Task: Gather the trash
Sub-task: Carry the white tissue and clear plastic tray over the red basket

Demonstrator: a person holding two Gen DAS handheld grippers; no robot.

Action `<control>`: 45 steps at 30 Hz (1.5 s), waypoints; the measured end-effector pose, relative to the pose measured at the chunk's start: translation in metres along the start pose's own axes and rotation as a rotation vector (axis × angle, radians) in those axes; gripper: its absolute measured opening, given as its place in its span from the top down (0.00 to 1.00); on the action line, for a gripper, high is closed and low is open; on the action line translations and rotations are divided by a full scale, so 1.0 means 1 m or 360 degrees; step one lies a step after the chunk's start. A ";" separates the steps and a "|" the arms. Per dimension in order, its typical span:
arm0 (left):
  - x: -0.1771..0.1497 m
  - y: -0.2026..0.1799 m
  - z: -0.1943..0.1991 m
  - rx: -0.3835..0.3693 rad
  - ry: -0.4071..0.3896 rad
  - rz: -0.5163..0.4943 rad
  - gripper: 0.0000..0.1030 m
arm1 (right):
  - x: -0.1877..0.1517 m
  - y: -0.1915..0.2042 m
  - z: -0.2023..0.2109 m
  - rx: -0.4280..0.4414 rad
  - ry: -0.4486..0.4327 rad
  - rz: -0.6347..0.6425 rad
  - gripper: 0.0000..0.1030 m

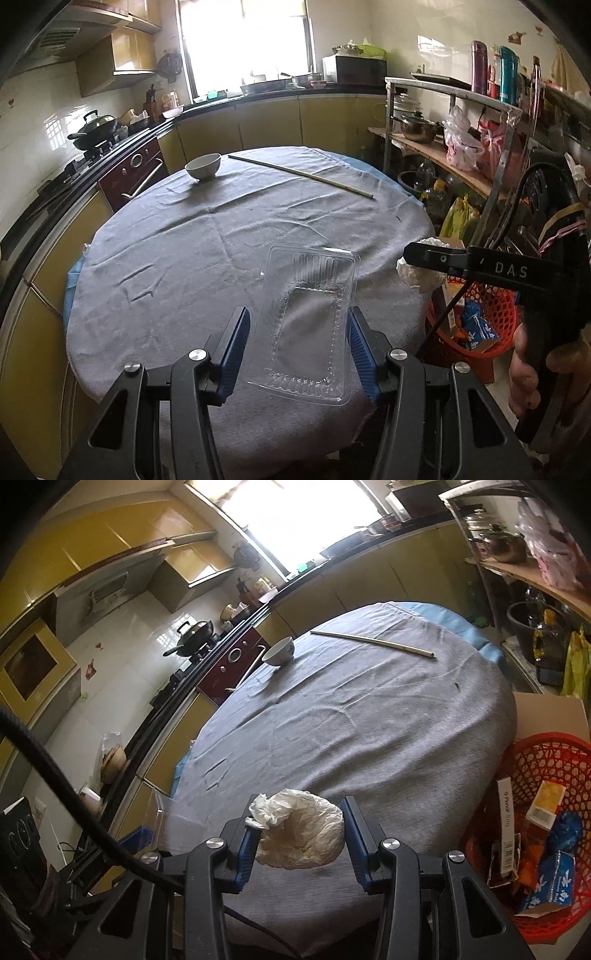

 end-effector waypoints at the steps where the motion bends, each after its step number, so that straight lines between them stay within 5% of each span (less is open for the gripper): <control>1: 0.000 -0.002 -0.001 -0.0001 0.0007 -0.0004 0.46 | 0.000 -0.003 0.001 0.0003 -0.0003 -0.0012 0.55; 17: 0.002 -0.050 -0.021 -0.0015 0.0101 -0.0127 0.46 | 0.003 -0.066 0.031 -0.0010 -0.0086 -0.0202 0.55; 45: 0.040 -0.137 -0.040 -0.0001 0.0019 -0.0433 0.46 | 0.002 -0.158 0.114 -0.0105 -0.0301 -0.0472 0.55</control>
Point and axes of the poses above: each gripper's, at about its wrist camera, not at the fingertips, and z roughly against the way its jaws point, y to its left, x to its top, the point moved 10 cm from there along -z, roughly the way its jaws point, and after that the axes turned 6 degrees about x, right-handed, at the moved point
